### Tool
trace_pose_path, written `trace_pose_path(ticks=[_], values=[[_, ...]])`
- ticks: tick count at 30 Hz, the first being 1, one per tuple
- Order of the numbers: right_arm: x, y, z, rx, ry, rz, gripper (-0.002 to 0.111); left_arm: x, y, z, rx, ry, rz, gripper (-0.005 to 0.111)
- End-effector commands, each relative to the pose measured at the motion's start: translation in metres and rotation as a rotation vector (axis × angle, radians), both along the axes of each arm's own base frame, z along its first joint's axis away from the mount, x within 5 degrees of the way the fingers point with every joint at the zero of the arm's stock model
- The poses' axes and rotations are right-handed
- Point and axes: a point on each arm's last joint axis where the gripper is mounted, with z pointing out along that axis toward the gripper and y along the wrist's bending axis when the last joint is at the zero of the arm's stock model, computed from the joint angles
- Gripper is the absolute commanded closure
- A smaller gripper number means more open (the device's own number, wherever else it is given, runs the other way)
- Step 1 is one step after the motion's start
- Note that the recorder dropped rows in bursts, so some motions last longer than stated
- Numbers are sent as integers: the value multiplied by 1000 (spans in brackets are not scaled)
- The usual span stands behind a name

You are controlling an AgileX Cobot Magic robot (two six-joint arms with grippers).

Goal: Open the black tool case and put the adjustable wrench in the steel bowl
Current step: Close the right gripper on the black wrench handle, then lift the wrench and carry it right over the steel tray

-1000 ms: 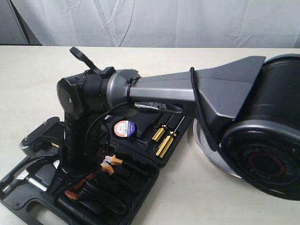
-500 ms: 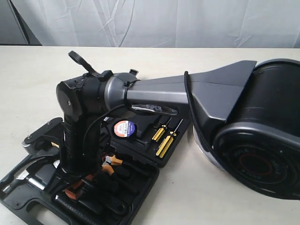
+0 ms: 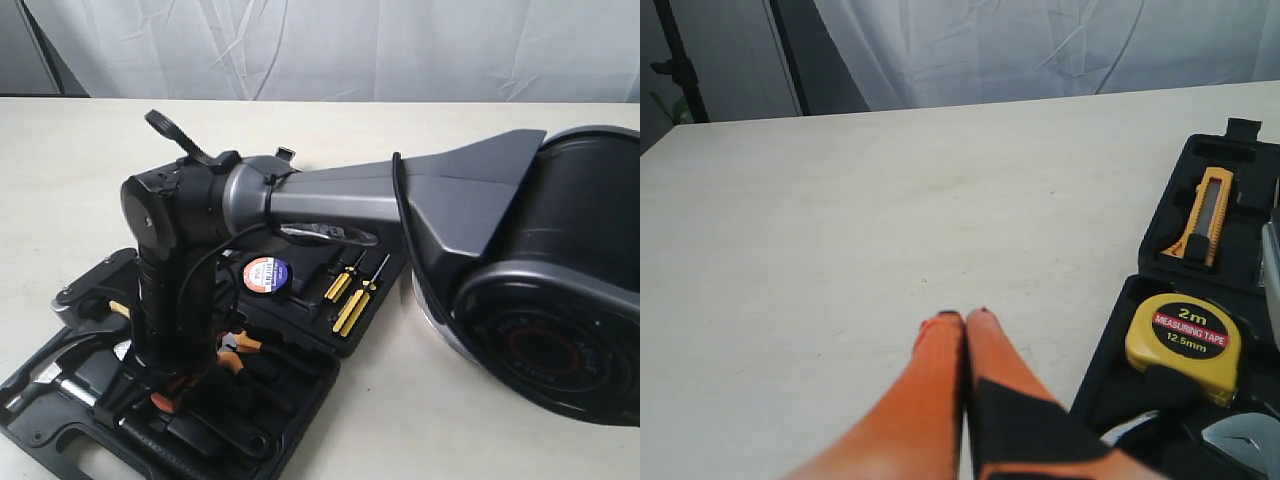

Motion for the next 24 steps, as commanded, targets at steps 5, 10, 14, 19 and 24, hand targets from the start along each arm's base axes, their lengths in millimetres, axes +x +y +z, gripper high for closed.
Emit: trace_pose_path(ticks=[5,10,14,19,24], values=[[5,1,28,83,-137,44,109,0,0,3,4,-20,1,107],[6,0,51,138,-177,38,109,0,0,3,4,-20,1,107],[6,-1,55,140,-192,44,109,0,0,3,4,-20,1,107],[6,-1,59,143,-201,47,109,0,0,3,4,-20,1,107],[13,-9,76,127,-278,25,109,0,0,3,4,-20,1,107]])
